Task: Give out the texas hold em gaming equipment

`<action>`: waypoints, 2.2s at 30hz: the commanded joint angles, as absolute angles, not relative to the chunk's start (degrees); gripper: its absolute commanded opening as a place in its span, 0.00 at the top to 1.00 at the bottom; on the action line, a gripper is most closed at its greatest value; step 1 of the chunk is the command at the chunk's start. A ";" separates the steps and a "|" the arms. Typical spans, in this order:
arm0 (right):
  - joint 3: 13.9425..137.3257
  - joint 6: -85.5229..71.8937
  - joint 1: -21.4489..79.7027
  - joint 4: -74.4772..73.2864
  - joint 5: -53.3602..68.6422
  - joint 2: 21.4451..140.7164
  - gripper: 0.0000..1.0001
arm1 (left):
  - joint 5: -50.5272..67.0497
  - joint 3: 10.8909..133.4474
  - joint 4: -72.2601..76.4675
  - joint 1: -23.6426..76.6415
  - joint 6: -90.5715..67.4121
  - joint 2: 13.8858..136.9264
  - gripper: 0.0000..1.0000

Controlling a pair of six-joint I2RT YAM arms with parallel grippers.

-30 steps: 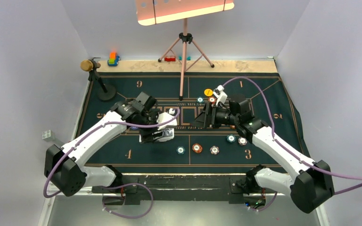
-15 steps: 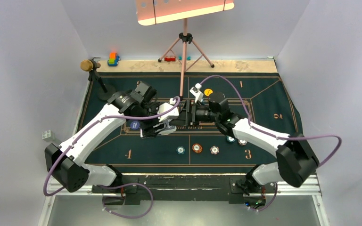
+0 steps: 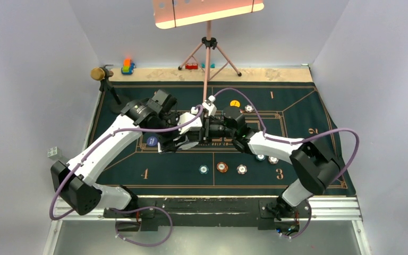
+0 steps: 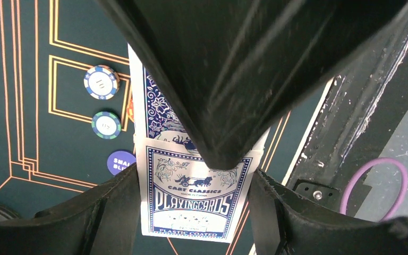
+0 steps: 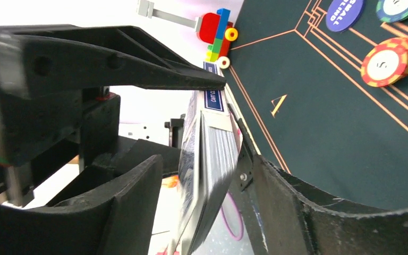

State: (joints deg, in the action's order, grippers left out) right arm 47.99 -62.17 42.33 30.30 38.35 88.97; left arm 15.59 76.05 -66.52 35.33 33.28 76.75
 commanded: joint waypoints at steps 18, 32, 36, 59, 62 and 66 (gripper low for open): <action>45.32 -73.67 43.50 48.46 40.27 91.29 0.73 | 16.79 78.66 -63.75 34.48 31.85 71.93 0.00; 46.57 -75.25 41.92 47.73 41.51 89.14 0.72 | 38.16 67.46 -56.39 24.09 42.87 62.02 0.00; 47.59 -75.49 42.30 47.04 41.53 89.01 0.72 | 37.40 65.90 -52.10 24.08 42.61 63.75 0.00; 51.06 -77.16 43.13 43.13 41.88 92.10 0.72 | 41.24 70.77 -59.74 24.16 48.96 67.56 0.15; 51.06 -77.17 43.29 43.09 42.00 92.11 0.72 | 39.45 70.36 -58.90 24.25 48.48 67.49 0.05; 50.98 -77.26 43.48 42.74 41.87 92.12 0.72 | 35.31 68.88 -57.41 25.03 48.43 67.33 0.00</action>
